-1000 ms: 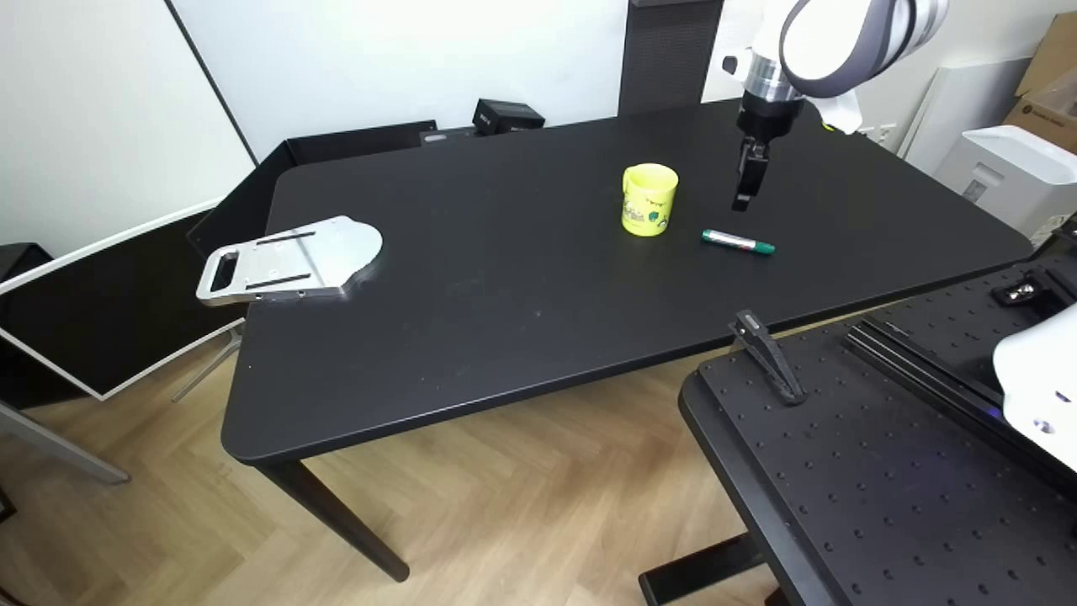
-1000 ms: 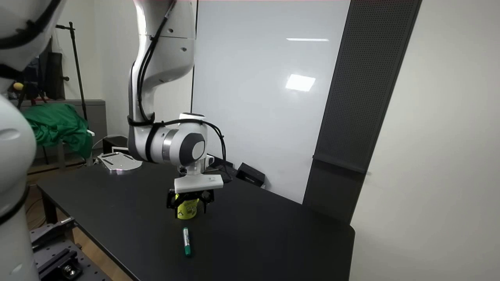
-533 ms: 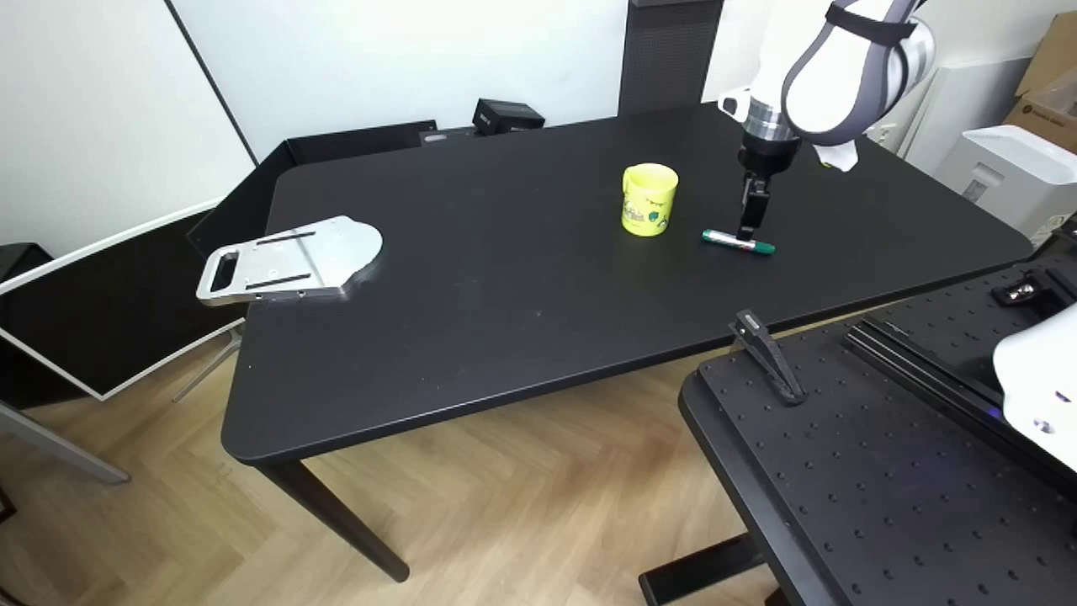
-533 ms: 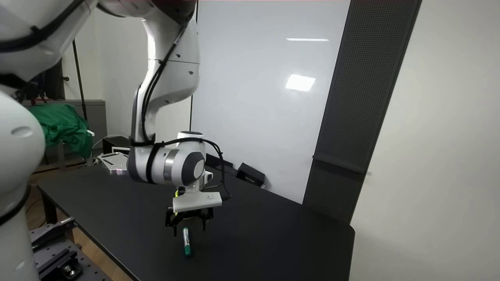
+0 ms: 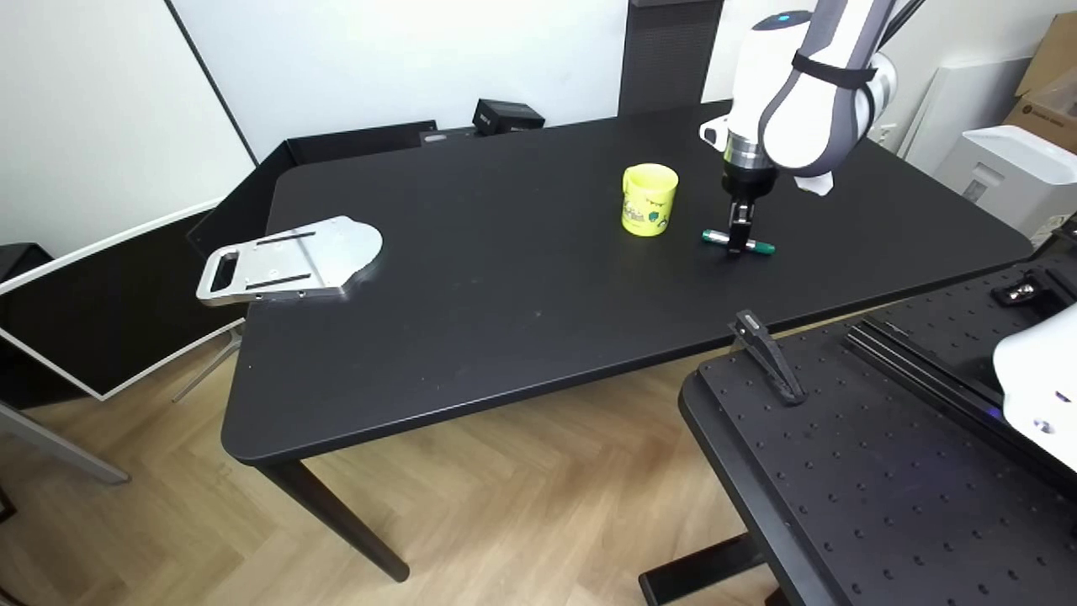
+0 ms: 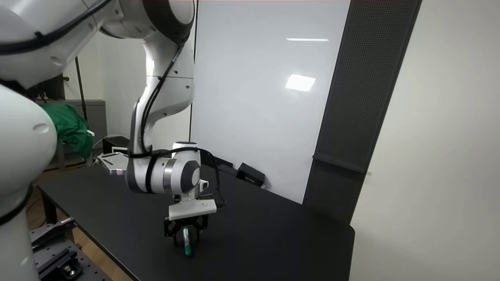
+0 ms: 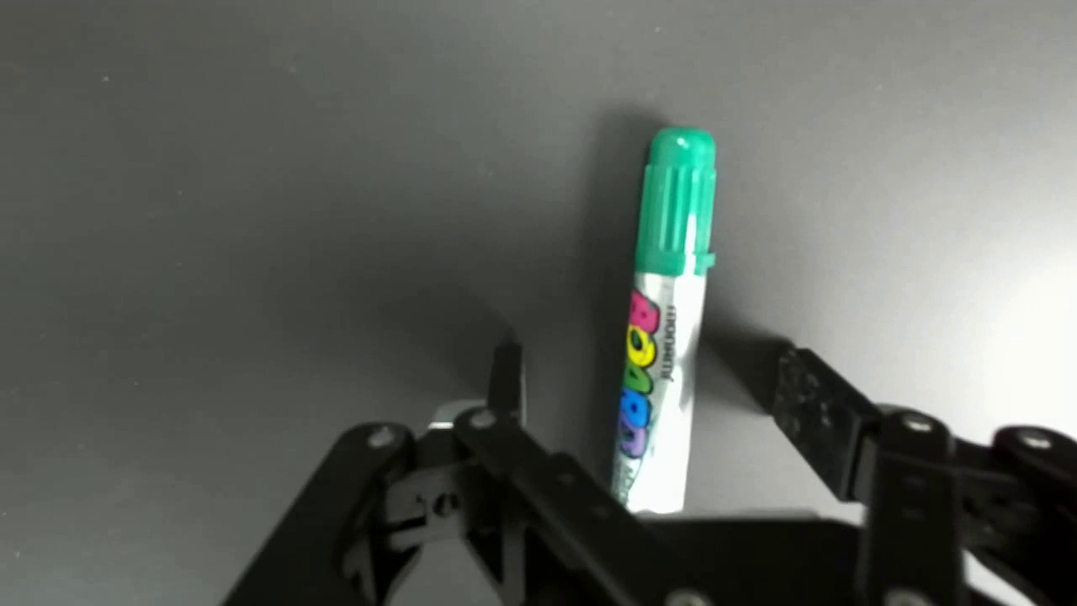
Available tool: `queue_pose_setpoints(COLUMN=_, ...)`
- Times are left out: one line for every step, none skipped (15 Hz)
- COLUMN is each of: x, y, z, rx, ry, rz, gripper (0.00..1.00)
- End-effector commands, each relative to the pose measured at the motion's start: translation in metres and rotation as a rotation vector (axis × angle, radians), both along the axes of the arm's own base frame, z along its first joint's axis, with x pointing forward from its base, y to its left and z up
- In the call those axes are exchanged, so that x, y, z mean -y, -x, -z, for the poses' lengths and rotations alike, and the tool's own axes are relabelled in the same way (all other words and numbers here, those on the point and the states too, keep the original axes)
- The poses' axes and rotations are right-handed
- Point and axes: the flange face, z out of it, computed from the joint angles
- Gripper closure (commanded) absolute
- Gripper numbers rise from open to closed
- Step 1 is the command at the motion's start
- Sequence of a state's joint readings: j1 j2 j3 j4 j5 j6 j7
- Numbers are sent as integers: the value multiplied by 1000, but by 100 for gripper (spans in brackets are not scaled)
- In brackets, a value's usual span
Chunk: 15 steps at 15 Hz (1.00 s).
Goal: Put a marker in the mug
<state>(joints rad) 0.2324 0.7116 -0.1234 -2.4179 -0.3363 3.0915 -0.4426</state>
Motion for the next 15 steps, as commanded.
queue_pose_setpoints(x=-4, y=-5, z=10, rx=8, ry=43, rz=32, gripper=53)
queue_pose_setpoints(x=-4, y=-6, z=9, rx=7, ry=53, rz=39, gripper=60)
queue_pose_setpoints(x=-4, y=-6, z=9, rx=8, ry=64, rz=50, gripper=66)
queue_pose_setpoints(x=-4, y=-7, z=8, rx=11, ry=74, rz=58, gripper=73)
queue_pose_setpoints(x=-4, y=-8, z=8, rx=15, ry=89, rz=70, gripper=80)
queue_pose_setpoints(x=-4, y=-8, z=7, rx=17, ry=97, rz=79, gripper=87)
queue_pose_setpoints(x=-5, y=-14, z=-3, rx=21, ry=101, rz=81, gripper=95)
queue_pose_setpoints(x=0, y=-13, z=-5, rx=20, ry=109, rz=103, gripper=97)
queue_pose_setpoints(x=3, y=-12, z=-8, rx=16, ry=121, rz=117, gripper=94)
queue_pose_setpoints(x=8, y=-12, z=-11, rx=13, ry=133, rz=130, gripper=94)
queue_pose_setpoints(x=12, y=-13, z=-15, rx=11, ry=149, rz=145, gripper=94)
queue_pose_setpoints(x=13, y=-15, z=-20, rx=2, ry=159, rz=158, gripper=94)
queue_pose_setpoints(x=15, y=-19, z=-28, rx=-6, ry=170, rz=172, gripper=94)
queue_pose_setpoints(x=14, y=-22, z=-39, rx=-17, ry=173, rz=182, gripper=94)
queue_pose_setpoints(x=13, y=-26, z=-49, rx=-25, ry=180, rz=188, gripper=94)
